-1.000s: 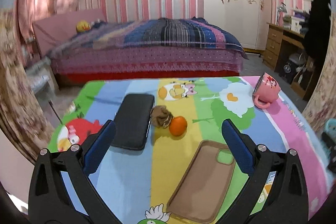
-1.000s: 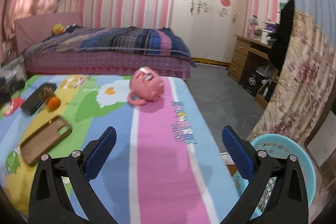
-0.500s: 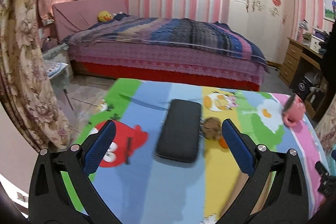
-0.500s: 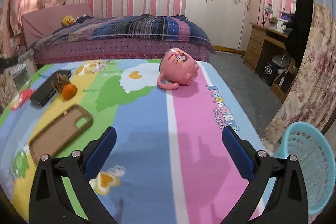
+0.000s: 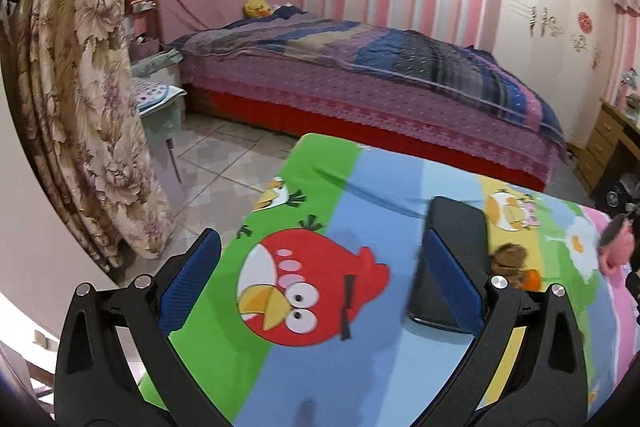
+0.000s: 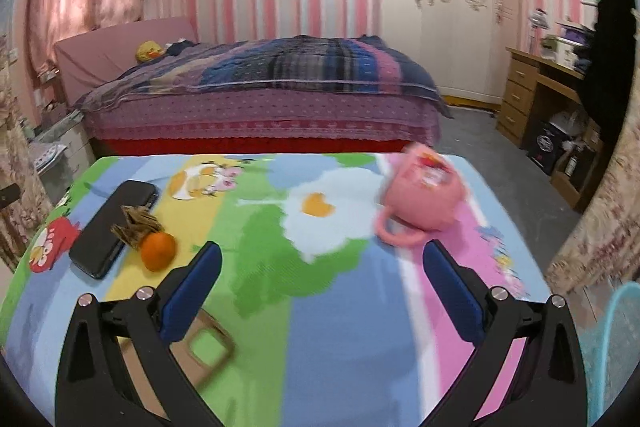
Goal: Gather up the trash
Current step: 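Move both open tools back over the bed sheet, then grasp the mandarin orange with the right tool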
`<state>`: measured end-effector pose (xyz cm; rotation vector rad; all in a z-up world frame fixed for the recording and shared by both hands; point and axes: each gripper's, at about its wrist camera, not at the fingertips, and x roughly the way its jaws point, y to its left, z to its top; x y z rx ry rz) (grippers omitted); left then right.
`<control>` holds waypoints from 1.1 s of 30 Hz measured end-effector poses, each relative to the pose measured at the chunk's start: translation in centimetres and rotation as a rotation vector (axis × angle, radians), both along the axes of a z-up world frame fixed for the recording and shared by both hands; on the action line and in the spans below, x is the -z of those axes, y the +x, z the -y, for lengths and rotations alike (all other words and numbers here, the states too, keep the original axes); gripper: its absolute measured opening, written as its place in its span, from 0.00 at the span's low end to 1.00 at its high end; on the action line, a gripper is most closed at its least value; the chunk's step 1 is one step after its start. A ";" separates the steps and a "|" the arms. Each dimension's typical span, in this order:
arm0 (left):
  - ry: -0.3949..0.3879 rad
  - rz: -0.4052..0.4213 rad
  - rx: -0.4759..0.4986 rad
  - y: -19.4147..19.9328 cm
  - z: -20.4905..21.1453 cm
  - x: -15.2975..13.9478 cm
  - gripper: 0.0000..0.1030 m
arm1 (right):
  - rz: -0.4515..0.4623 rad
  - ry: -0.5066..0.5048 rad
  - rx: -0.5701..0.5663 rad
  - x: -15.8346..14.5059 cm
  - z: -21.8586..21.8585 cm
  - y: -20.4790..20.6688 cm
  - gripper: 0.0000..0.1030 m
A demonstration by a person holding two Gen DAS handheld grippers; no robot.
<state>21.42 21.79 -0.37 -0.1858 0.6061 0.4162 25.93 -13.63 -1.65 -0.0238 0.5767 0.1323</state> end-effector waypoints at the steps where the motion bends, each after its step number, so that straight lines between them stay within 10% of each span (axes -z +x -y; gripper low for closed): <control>1: 0.008 -0.004 -0.003 0.1 -0.1 0.2 0.95 | -0.004 -0.004 -0.025 0.0 -1.0 0.5 0.95; 19: 0.022 -0.060 -0.023 1.6 -1.0 2.1 0.95 | -0.092 -0.122 -0.335 3.6 -11.5 4.1 0.94; 24: 0.041 -0.078 -0.001 2.1 -0.1 2.2 0.95 | -0.154 -0.147 -0.407 5.0 -12.8 4.8 0.62; 33: 0.073 -0.105 0.068 3.1 2.9 2.4 0.95 | -0.183 -0.120 -0.507 5.6 -13.5 5.0 0.38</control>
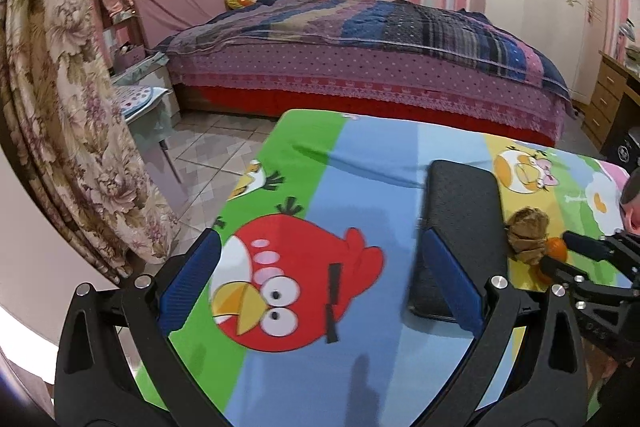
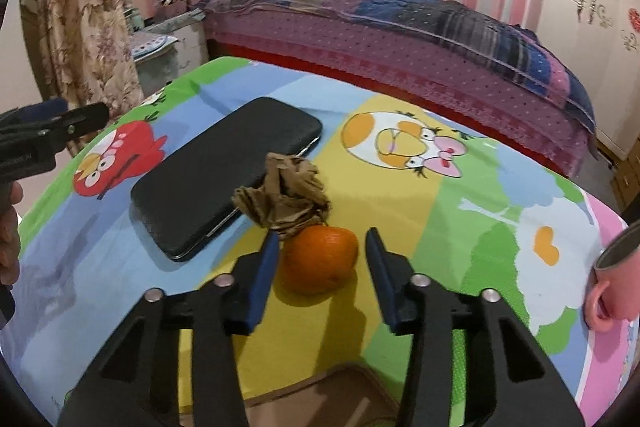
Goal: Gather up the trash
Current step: 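Grasp the mandarin orange with the right tool, then grasp the small crumpled brown paper with the left tool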
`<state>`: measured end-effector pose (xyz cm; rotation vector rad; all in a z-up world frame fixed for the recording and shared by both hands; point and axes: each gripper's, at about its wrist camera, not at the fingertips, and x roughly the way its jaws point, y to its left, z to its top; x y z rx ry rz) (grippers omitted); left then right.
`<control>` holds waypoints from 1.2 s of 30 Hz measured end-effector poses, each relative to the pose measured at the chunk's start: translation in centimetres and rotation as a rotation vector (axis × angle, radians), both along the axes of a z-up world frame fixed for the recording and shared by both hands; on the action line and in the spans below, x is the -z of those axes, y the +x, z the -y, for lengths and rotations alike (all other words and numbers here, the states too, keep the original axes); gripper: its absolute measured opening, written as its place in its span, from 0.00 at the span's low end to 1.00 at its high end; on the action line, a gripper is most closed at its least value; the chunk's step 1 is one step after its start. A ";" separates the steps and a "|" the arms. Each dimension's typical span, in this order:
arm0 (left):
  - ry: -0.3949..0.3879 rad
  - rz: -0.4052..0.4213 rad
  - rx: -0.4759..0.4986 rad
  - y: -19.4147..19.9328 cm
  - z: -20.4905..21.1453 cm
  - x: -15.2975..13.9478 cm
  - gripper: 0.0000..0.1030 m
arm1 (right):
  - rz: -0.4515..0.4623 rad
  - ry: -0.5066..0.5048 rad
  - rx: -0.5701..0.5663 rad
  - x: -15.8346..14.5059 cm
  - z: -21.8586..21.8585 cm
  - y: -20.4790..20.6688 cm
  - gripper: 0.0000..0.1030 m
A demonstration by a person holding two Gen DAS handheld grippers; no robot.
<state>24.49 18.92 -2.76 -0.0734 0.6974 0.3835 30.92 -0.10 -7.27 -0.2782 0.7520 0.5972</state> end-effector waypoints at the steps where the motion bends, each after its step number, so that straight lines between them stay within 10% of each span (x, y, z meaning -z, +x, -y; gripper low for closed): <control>1: 0.001 0.001 0.008 0.1 0.4 0.0 0.95 | 0.002 0.004 -0.003 0.0 0.0 -0.1 0.37; 18: -0.061 0.019 0.168 3.2 8.3 1.3 0.94 | 0.092 0.116 0.229 -1.5 11.2 -1.6 0.29; 36: -0.056 -0.042 0.226 6.6 12.9 3.9 0.55 | 0.121 0.138 0.316 -1.5 14.6 -1.6 0.29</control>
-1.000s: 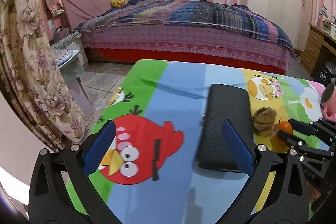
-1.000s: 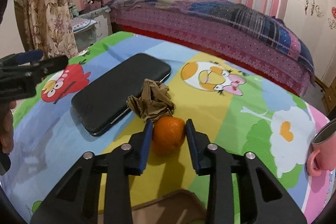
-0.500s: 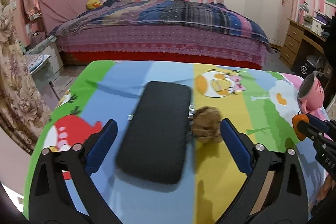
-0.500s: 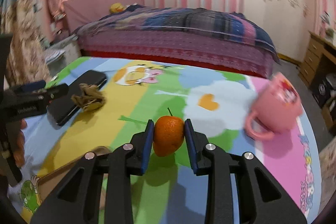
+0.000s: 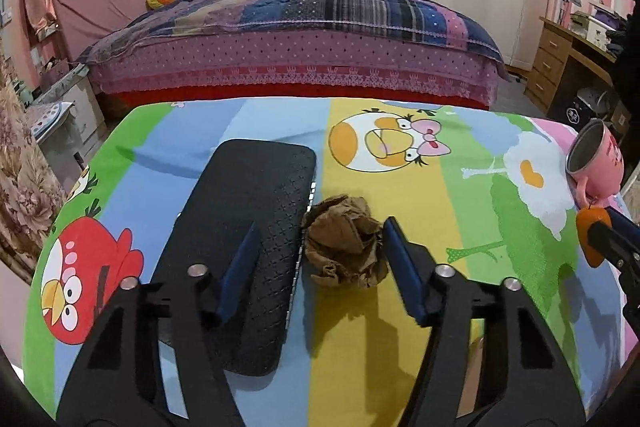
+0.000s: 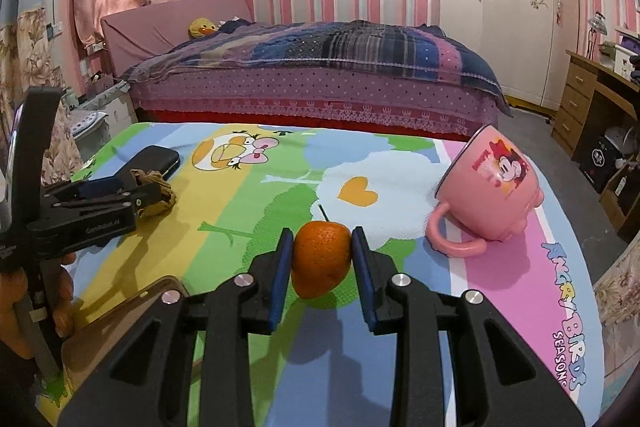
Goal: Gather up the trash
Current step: 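Grasp the small crumpled brown paper with the left tool, then carry the brown paper in the left tool while the right tool carries the orange to the basket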
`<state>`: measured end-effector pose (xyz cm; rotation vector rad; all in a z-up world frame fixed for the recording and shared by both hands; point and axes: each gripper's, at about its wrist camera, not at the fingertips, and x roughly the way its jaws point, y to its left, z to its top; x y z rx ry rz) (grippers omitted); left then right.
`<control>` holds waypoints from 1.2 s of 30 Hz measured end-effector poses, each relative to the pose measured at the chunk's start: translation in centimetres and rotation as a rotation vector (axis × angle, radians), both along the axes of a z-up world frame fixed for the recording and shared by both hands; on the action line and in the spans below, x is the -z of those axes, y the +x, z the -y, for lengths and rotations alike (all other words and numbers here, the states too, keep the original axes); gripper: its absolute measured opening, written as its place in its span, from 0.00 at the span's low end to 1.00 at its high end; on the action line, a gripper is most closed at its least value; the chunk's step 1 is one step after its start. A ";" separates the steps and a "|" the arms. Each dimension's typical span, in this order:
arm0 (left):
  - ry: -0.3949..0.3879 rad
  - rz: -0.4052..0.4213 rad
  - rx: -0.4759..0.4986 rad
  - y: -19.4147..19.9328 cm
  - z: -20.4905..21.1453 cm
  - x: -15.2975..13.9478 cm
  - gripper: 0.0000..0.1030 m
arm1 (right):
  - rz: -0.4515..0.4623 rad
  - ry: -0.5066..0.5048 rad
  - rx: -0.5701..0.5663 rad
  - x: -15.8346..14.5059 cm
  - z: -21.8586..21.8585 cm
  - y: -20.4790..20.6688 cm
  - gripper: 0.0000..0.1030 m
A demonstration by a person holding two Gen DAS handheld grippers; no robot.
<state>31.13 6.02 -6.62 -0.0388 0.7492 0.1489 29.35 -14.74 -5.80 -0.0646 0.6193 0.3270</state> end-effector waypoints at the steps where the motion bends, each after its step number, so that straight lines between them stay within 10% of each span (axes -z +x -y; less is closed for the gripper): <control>1: 0.010 -0.002 0.003 0.0 0.2 0.0 0.47 | 0.000 -0.004 -0.002 0.0 -0.1 0.0 0.29; 4: 0.024 -0.001 0.051 0.0 1.0 0.0 0.31 | 0.001 -0.004 0.000 0.1 0.0 0.0 0.29; 23: -0.007 0.002 0.049 -0.7 0.7 -0.6 0.29 | 0.017 -0.002 0.034 0.1 0.3 -0.5 0.29; 36: -0.028 0.091 0.101 -5.2 3.1 -6.4 0.29 | 0.061 -0.032 0.141 -4.8 3.6 -5.2 0.29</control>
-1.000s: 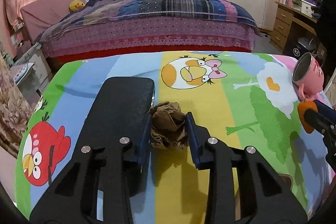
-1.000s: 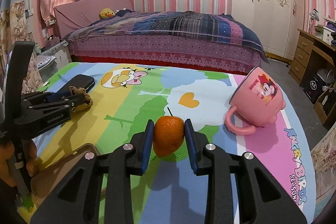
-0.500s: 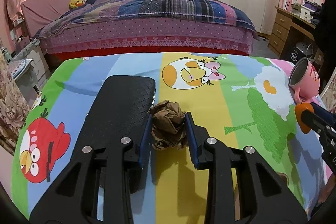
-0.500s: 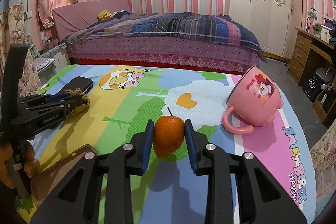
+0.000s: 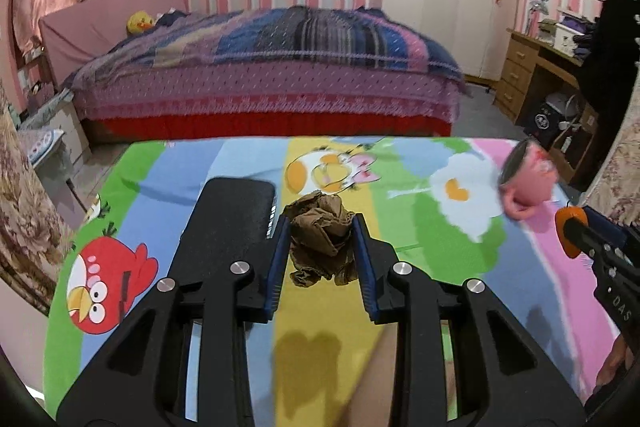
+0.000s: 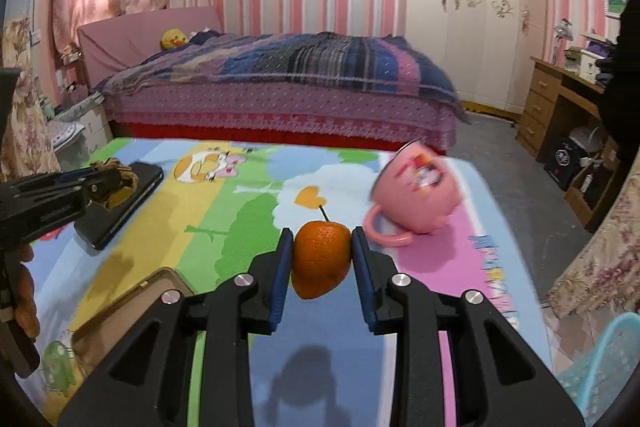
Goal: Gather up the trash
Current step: 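Carry the brown paper in the left tool while the right tool carries the orange to the basket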
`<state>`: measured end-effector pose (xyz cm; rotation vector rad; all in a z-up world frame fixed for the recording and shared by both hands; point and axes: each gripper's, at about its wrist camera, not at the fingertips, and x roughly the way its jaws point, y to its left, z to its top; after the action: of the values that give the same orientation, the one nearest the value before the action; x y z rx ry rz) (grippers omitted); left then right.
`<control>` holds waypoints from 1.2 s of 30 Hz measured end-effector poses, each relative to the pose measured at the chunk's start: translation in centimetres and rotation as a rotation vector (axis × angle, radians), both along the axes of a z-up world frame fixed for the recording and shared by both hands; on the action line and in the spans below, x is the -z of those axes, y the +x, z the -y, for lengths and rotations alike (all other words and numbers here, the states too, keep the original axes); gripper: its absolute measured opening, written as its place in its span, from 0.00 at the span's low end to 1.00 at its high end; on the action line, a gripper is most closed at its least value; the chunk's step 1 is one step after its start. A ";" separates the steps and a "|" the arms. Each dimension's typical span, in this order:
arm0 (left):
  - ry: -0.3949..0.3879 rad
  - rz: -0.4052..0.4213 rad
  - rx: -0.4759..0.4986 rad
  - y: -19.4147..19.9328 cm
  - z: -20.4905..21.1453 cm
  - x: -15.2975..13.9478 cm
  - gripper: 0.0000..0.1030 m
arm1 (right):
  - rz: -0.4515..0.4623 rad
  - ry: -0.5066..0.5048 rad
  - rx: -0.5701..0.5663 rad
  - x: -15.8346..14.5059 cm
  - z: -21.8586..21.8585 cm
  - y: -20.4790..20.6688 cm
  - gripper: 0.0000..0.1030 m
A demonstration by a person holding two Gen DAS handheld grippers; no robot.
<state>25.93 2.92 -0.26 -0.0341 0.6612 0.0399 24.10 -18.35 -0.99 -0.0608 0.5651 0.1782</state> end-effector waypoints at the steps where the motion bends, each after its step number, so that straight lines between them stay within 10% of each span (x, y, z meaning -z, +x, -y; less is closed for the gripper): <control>1: -0.001 0.008 0.007 -0.4 0.3 -0.4 0.29 | 0.008 -0.004 0.007 -0.6 0.2 -0.5 0.29; 36: 0.070 0.130 0.281 -11.3 15.6 -4.9 0.29 | 0.059 -0.034 0.388 -4.1 20.9 -15.8 0.29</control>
<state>14.65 -12.66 4.59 0.1224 0.5299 -0.2085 8.32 -39.26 3.08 0.0115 0.5115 -0.2098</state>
